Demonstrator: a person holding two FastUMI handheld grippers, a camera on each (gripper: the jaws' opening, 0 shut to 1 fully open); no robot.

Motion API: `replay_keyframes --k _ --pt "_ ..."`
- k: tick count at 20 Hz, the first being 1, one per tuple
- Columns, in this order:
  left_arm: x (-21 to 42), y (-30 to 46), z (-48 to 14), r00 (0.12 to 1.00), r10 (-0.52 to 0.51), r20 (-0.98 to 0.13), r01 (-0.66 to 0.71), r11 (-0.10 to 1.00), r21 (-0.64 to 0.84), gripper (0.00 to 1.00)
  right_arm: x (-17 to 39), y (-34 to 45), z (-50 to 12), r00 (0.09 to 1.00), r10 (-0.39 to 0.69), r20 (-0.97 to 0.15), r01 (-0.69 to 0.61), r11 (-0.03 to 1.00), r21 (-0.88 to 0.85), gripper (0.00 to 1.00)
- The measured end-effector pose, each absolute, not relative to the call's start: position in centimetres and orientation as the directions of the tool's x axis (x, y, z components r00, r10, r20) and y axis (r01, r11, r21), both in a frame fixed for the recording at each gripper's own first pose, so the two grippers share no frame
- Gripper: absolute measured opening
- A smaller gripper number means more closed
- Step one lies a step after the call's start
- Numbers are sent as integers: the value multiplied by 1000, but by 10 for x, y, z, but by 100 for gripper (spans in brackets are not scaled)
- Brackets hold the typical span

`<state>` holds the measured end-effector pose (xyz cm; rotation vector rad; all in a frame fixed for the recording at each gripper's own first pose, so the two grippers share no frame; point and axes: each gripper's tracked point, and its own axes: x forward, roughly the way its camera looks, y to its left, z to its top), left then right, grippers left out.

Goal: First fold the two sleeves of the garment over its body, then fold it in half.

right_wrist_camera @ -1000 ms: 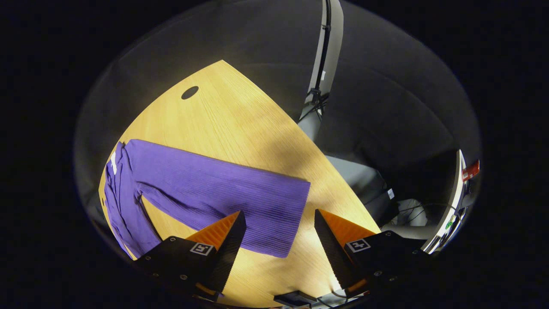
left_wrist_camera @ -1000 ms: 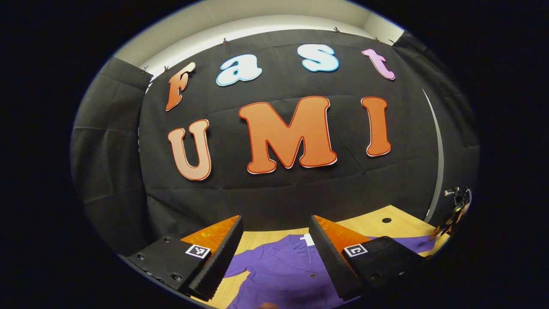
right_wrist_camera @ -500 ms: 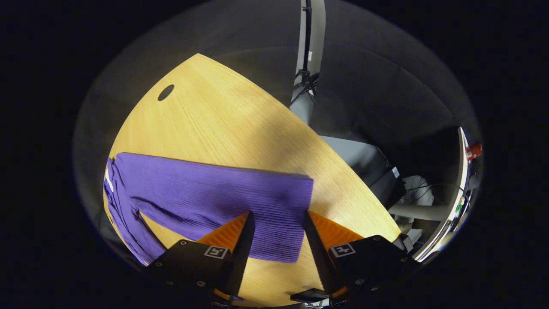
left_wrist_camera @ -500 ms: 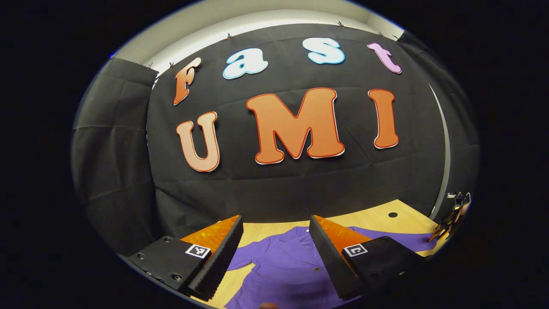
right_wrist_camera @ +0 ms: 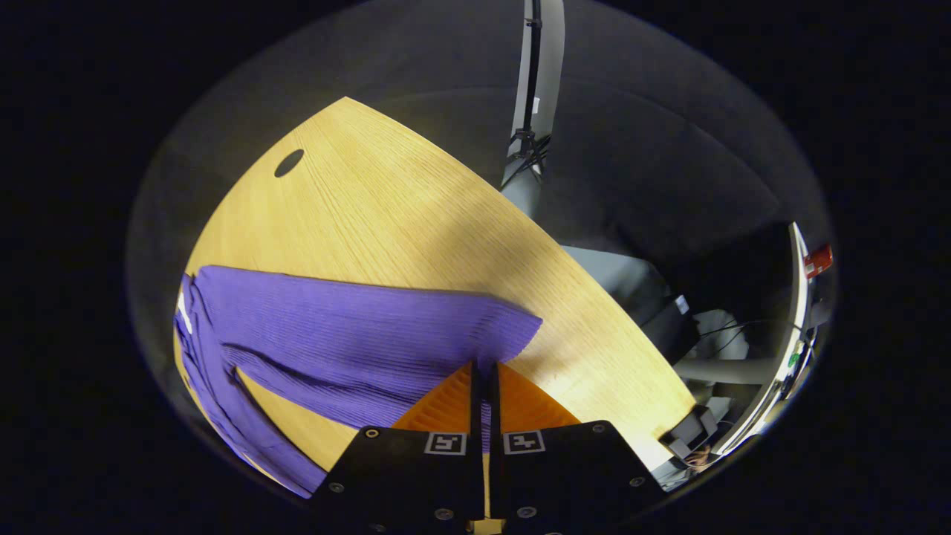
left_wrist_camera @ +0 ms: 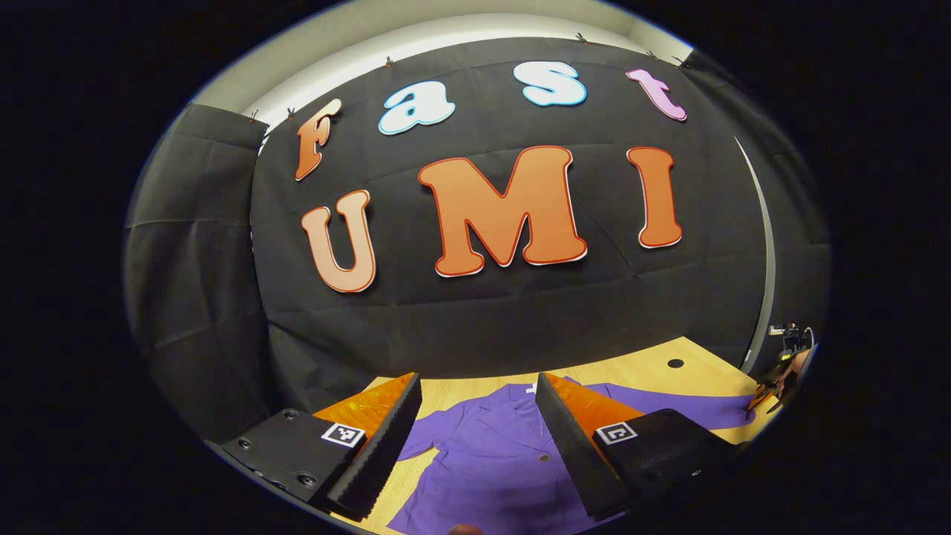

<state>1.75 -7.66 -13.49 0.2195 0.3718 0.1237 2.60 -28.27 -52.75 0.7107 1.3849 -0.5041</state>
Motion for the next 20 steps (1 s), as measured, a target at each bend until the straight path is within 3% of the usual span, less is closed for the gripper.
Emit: replay_keyframes --k 2,10,20 --pt "19 -67 -133 927 153 -343 -73 969 236 97 32 -269 -508 192 161 -968 736 629 250 4" --pt "34 -19 -130 940 97 -326 -37 982 186 97 61 -229 -423 331 117 -937 677 662 322 3" --pt "42 68 -142 932 126 -341 -75 984 159 97 113 -129 -308 452 116 -885 499 789 358 3"
